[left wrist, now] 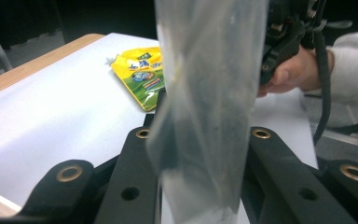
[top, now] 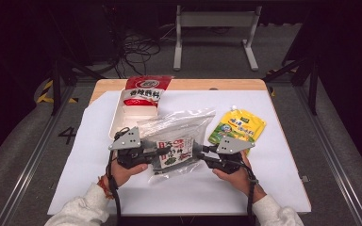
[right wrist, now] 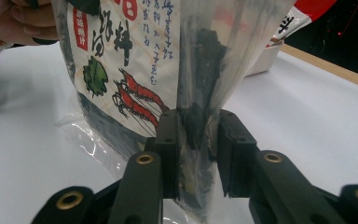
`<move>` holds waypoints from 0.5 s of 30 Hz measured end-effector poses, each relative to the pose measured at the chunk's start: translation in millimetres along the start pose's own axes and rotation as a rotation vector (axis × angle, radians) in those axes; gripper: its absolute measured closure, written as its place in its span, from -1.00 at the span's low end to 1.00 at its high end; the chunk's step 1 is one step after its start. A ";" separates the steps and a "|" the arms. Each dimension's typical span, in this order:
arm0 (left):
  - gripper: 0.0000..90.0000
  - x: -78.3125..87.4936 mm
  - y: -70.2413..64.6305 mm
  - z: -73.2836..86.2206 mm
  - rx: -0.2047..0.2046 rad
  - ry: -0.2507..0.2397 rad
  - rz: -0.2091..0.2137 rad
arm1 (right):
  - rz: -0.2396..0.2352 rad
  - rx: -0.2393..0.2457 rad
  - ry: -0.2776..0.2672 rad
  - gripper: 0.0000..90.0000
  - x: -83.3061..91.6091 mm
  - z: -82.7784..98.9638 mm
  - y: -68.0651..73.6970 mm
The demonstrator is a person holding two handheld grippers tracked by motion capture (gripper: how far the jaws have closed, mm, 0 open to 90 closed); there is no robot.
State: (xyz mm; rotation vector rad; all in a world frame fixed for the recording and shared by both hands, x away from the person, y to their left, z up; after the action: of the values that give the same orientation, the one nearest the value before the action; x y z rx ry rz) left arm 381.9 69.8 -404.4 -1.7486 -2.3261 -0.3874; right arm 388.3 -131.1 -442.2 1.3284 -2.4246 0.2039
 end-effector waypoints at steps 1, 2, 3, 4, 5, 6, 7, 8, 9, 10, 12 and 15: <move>0.70 1.6 -0.1 -1.6 -0.006 -0.006 0.000 | 0.005 -0.001 -0.001 0.50 0.0 -1.2 0.9; 0.70 3.3 -1.3 -3.6 -0.002 -0.015 0.007 | 0.012 0.000 -0.003 0.39 0.2 -2.7 1.7; 0.71 4.9 -1.5 -5.0 -0.011 -0.013 0.006 | 0.018 -0.002 -0.004 0.28 0.6 -4.1 2.3; 0.71 6.1 -1.8 -6.8 -0.019 -0.020 0.004 | 0.014 -0.008 -0.004 0.26 1.1 -5.0 3.3; 0.72 7.7 -2.9 -8.1 -0.025 -0.019 0.011 | 0.015 -0.006 -0.004 0.21 2.0 -5.8 3.7; 0.72 9.1 -3.4 -10.0 -0.029 -0.027 0.006 | 0.019 -0.007 -0.008 0.19 3.3 -6.8 4.0; 0.72 10.3 -3.2 -11.3 -0.031 -0.032 0.002 | 0.019 -0.013 -0.013 0.13 4.9 -8.0 4.5; 0.72 12.2 -2.8 -12.7 -0.030 -0.040 -0.002 | 0.020 -0.013 -0.009 0.08 5.6 -8.3 4.5; 0.72 14.4 -1.9 -13.9 -0.032 -0.043 -0.008 | 0.017 -0.015 -0.005 0.02 6.1 -8.5 5.2; 0.72 16.7 -0.9 -15.0 -0.030 -0.049 -0.013 | 0.011 -0.019 0.003 -0.02 6.4 -8.0 6.0; 0.72 20.8 0.9 -16.8 -0.030 -0.057 -0.021 | 0.009 -0.018 0.013 -0.10 7.2 -6.8 7.4; 0.72 28.4 4.9 -21.1 -0.044 -0.066 -0.041 | 0.025 -0.025 0.048 -0.22 8.4 -2.5 9.0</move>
State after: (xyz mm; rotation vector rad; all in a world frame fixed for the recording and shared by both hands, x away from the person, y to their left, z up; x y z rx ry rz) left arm 378.9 89.9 -375.0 -1.7615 -2.4210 -0.3963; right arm 377.3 -132.0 -436.3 1.2680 -2.3973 0.2089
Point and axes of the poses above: each handheld gripper's, and its own axes: x roughly backward along the jaws, z roughly out of its underside, y roughly to its left, the point moved 7 cm from there along -x, roughly forward along the jaws, and after that the axes turned 7 degrees about -x, right-handed, at the moved point
